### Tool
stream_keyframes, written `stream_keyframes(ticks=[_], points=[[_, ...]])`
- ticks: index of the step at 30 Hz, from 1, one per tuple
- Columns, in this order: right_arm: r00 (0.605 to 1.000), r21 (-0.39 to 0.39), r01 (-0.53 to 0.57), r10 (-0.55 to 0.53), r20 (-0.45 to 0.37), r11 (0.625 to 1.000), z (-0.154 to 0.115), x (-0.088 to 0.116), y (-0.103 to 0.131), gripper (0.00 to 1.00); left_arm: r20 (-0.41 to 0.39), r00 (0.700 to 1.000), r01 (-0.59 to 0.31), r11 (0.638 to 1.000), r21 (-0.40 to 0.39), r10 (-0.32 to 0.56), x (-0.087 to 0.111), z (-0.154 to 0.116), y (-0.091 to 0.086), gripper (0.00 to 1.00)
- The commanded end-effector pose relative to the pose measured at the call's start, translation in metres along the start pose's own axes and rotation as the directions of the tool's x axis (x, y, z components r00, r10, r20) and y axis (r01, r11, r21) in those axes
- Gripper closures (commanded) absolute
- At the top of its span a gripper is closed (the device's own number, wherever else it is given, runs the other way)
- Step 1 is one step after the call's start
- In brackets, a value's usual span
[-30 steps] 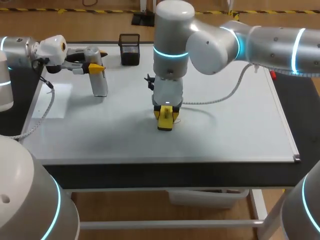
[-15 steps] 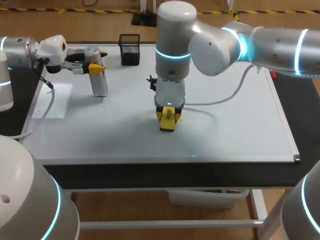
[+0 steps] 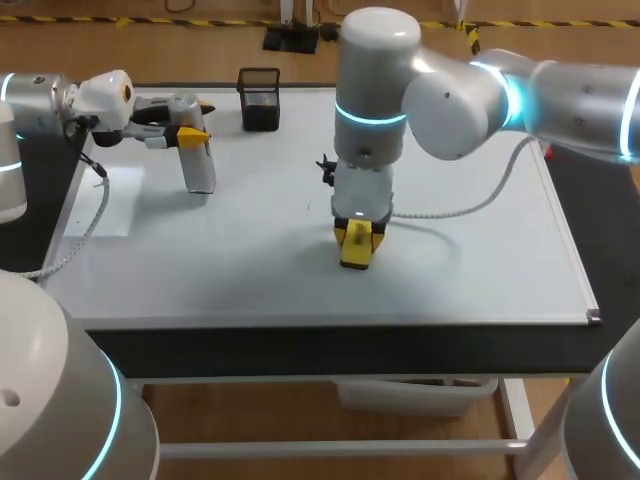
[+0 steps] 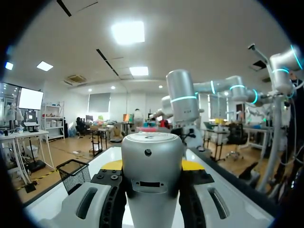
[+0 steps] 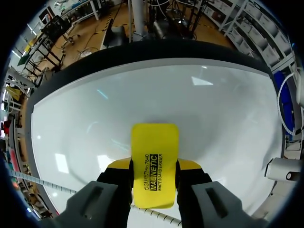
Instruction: Pick up the inspection probe, press it on each red-marked spot on the whiteboard one by one, put down the probe, pick up the eraser, and wipe off all the red marks.
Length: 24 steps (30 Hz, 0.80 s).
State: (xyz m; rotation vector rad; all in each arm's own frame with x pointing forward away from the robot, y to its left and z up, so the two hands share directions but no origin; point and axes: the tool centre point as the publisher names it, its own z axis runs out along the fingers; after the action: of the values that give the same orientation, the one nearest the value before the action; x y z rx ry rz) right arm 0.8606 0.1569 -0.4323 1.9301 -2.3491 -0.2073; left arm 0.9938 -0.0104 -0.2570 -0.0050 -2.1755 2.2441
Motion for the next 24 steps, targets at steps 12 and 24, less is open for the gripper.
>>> stream_keyframes(ticks=[12,24], points=[[1.0,0.0,-0.028,0.028,0.001,1.0,0.003,0.027,-0.001,1.0,0.002,1.0,-0.002,1.0,0.0,0.002,0.001,0.001,-0.001,1.0],[1.0,0.03,-0.002,0.002,-0.012,1.0,-0.028,0.038,-0.008,1.0,0.002,1.0,-0.002,1.0,0.0,0.002,0.001,0.001,-0.001,1.0]])
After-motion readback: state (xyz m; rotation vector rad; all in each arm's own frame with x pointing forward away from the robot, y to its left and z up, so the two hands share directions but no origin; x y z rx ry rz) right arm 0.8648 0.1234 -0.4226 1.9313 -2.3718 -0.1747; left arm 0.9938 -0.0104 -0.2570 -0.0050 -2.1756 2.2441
